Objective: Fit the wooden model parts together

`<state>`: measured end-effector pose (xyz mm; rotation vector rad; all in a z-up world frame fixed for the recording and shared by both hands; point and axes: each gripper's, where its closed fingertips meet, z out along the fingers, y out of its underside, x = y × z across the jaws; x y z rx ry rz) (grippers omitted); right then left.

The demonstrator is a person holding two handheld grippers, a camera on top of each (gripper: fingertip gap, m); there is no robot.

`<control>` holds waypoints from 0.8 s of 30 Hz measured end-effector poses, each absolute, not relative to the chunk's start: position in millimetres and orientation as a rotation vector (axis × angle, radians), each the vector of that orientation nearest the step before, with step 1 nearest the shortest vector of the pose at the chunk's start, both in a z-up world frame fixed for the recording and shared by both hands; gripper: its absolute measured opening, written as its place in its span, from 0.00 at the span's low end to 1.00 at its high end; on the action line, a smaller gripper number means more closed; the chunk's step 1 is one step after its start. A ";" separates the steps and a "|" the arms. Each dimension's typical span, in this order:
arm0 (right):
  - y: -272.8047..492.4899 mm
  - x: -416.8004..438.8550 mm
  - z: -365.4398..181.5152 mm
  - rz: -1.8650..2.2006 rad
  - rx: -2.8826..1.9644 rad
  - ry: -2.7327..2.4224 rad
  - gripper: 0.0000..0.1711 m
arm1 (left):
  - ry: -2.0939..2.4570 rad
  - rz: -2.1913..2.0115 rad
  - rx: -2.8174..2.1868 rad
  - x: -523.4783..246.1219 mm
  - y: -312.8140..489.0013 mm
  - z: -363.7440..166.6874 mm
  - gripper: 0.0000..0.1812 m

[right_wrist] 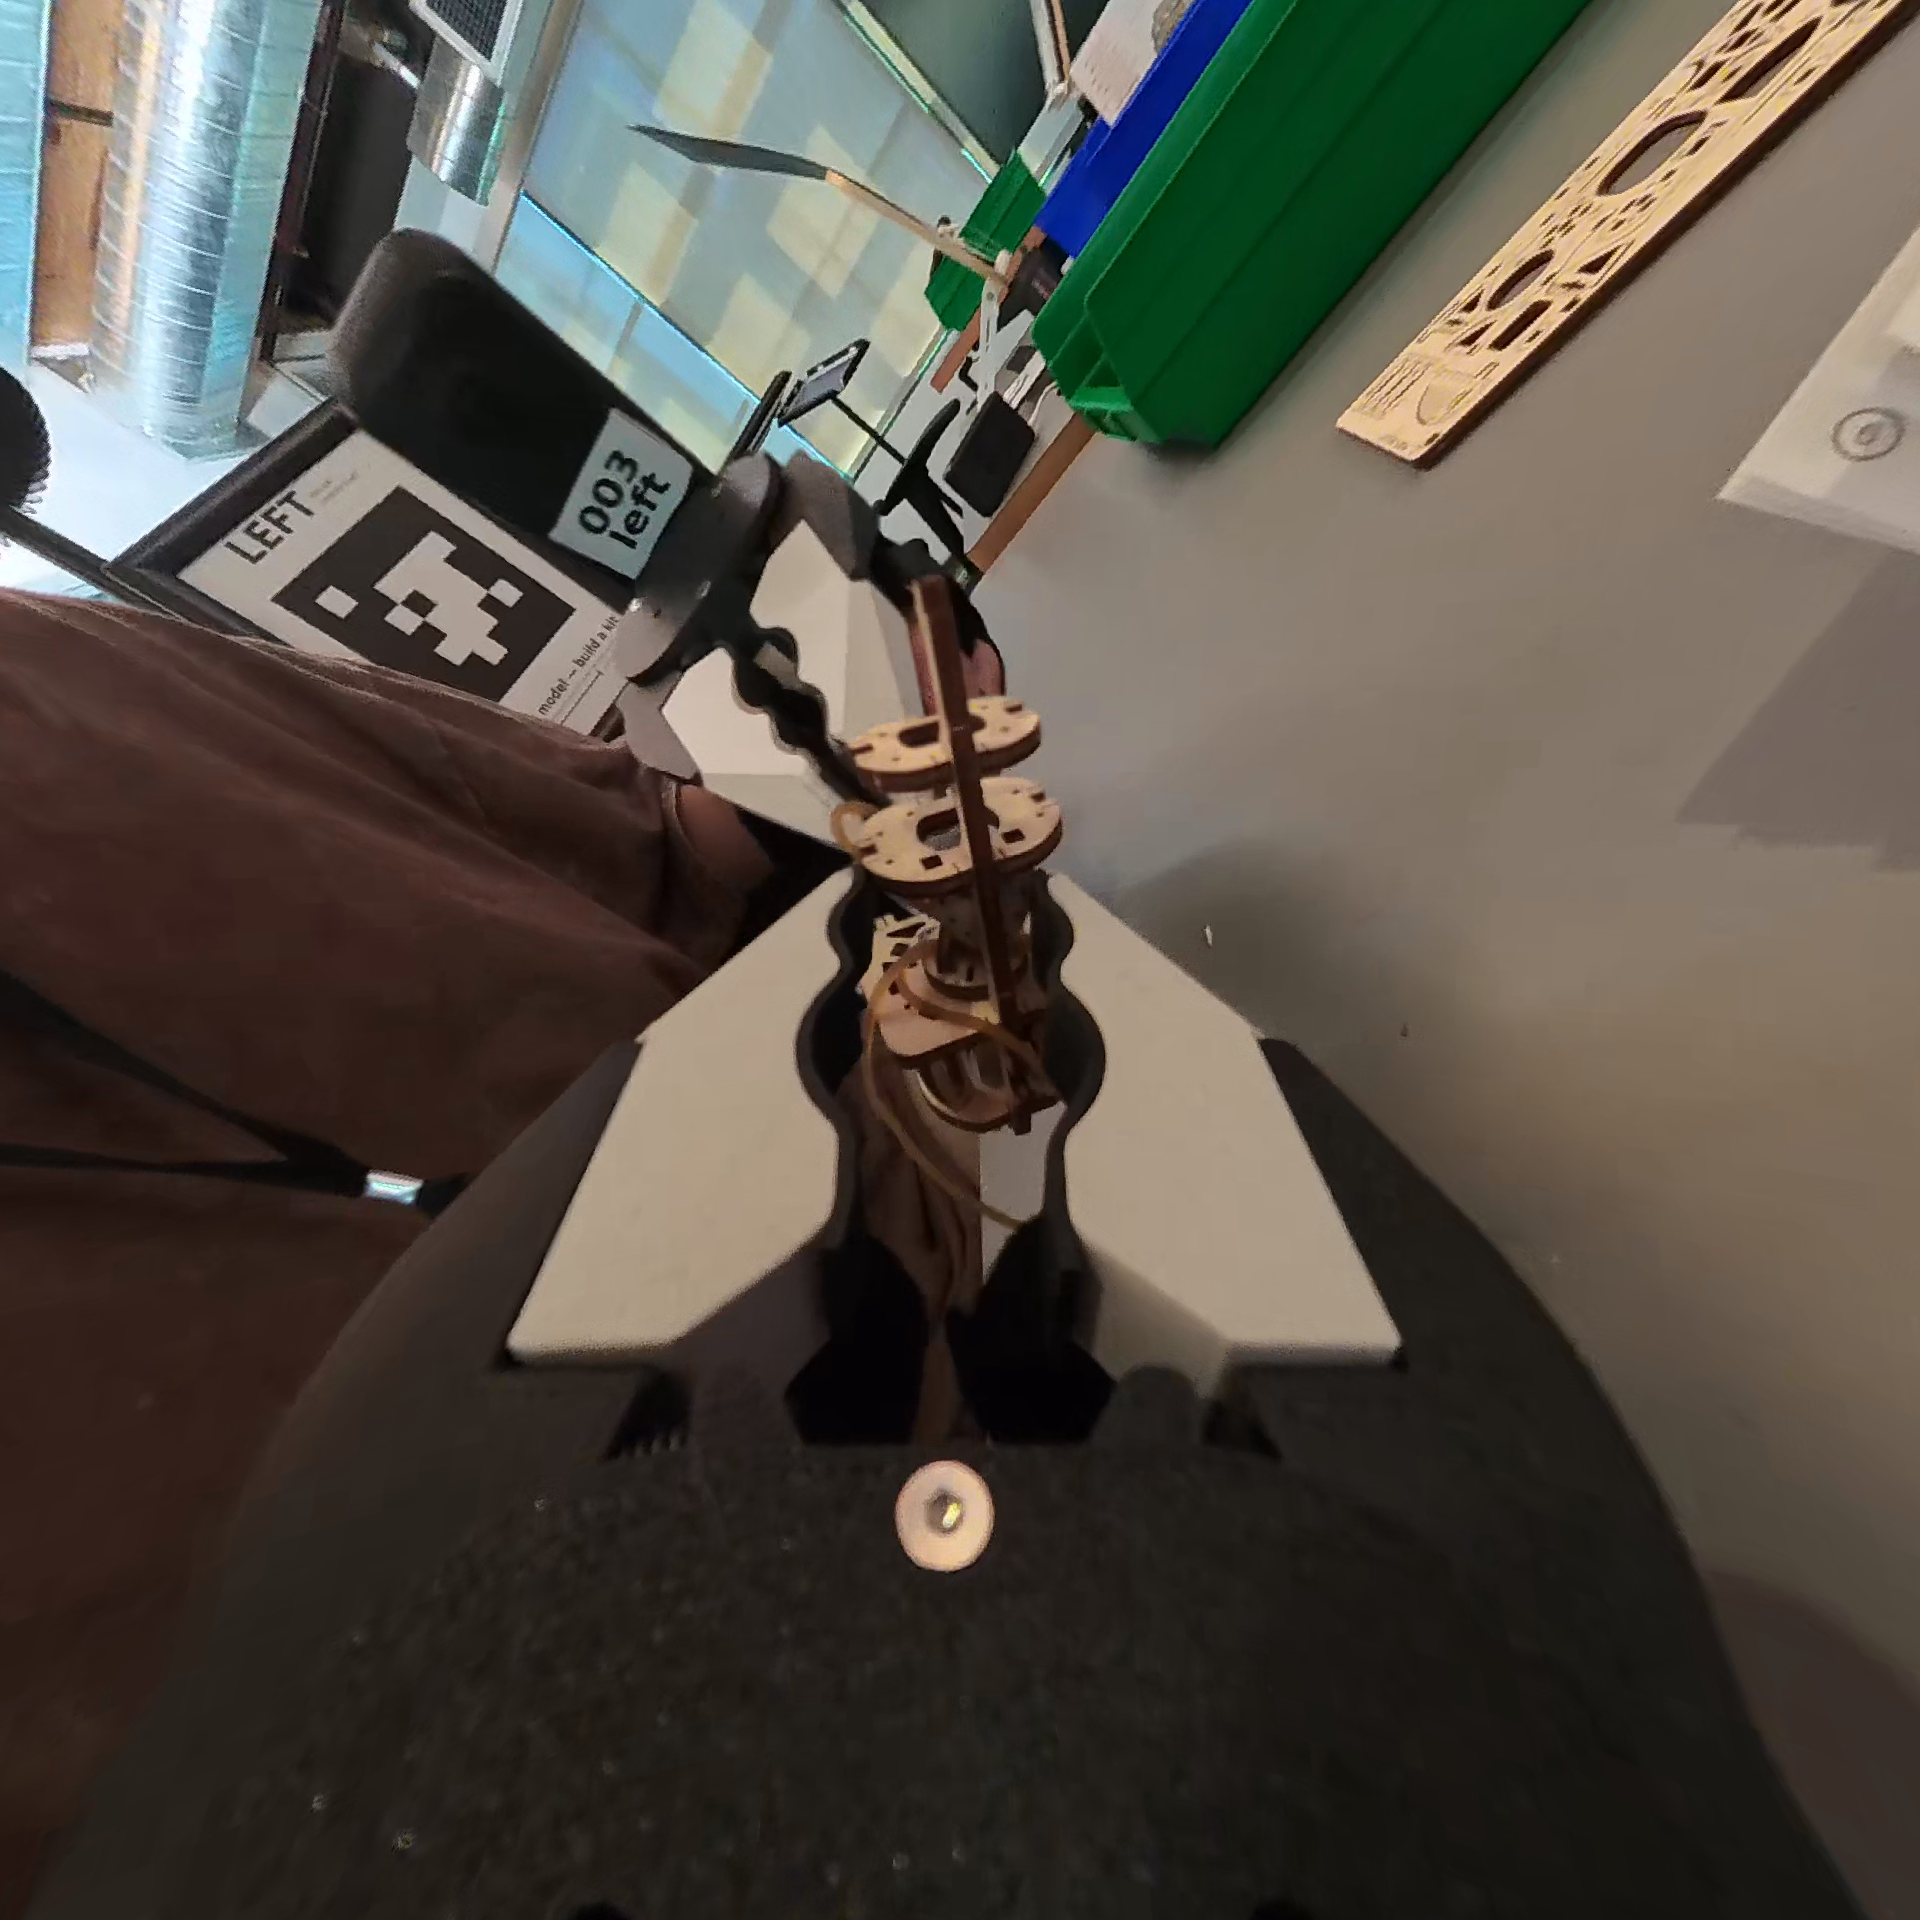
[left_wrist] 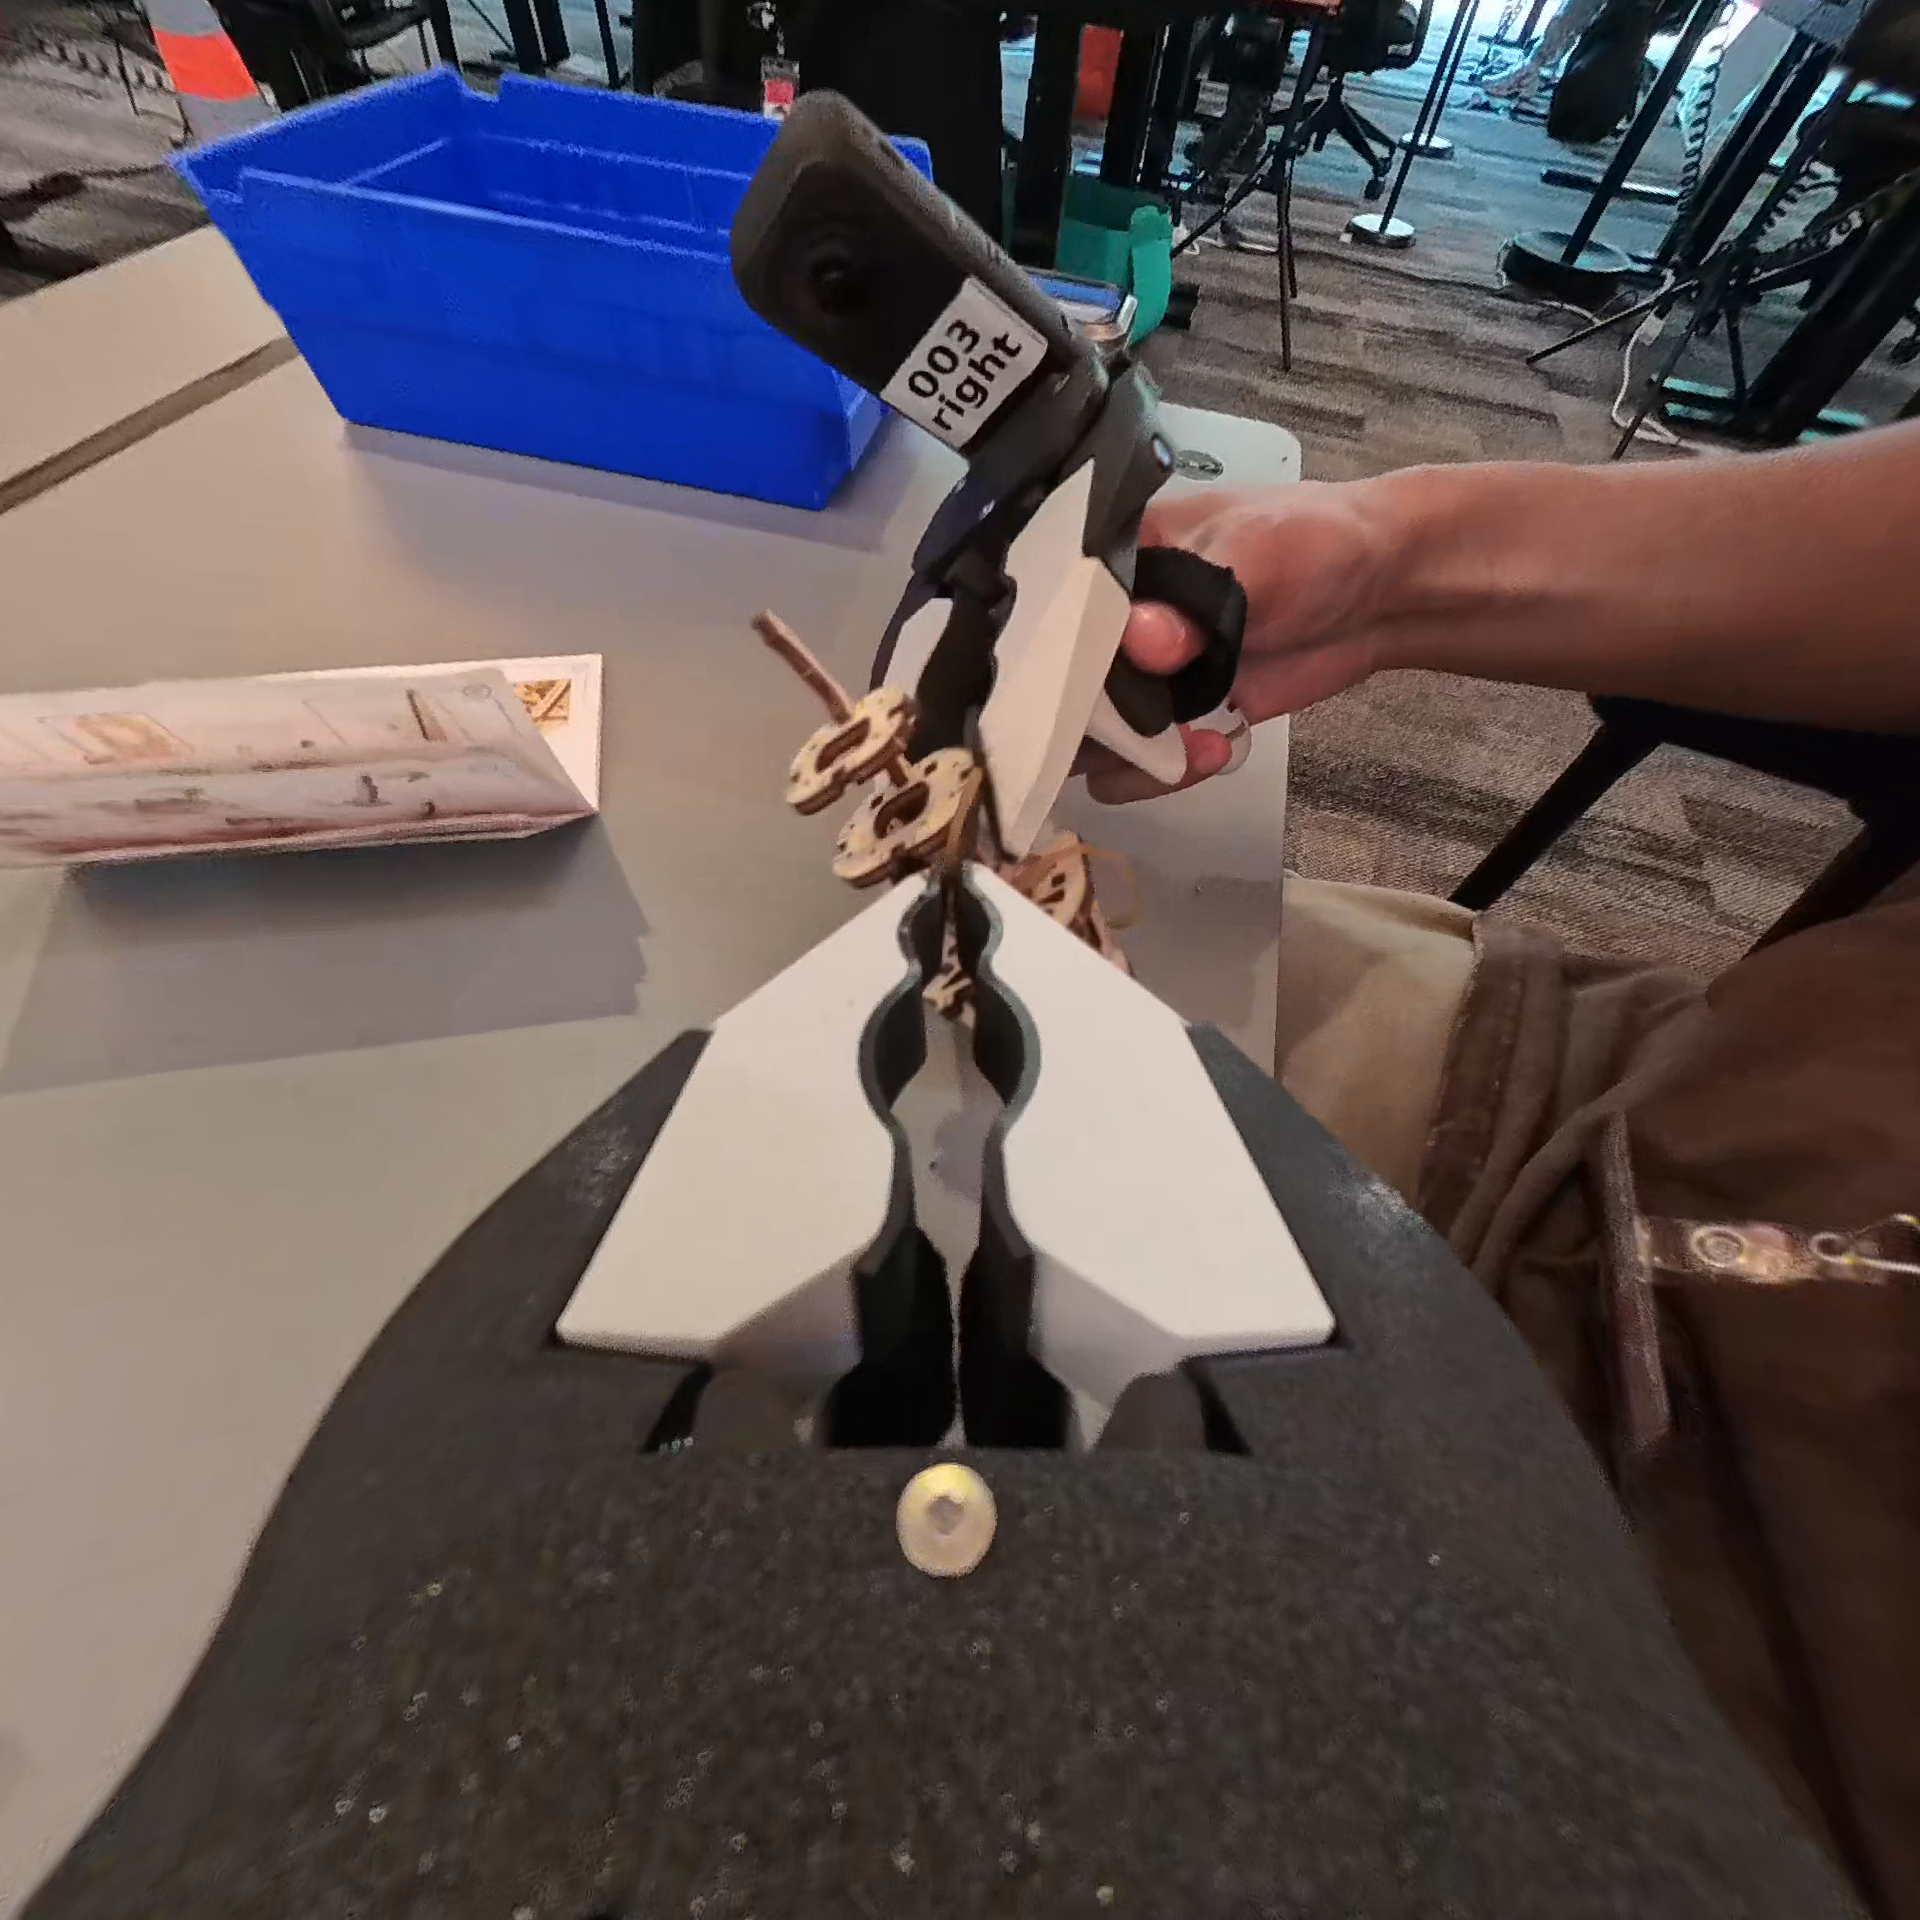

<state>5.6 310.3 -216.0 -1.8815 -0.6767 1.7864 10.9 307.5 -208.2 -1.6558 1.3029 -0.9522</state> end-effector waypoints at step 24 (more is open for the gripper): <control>299.8 -3.4 -198.2 2.217 -1.636 -0.594 0.16 | 1.381 -0.771 -1.416 3.5 306.7 -209.7 0.00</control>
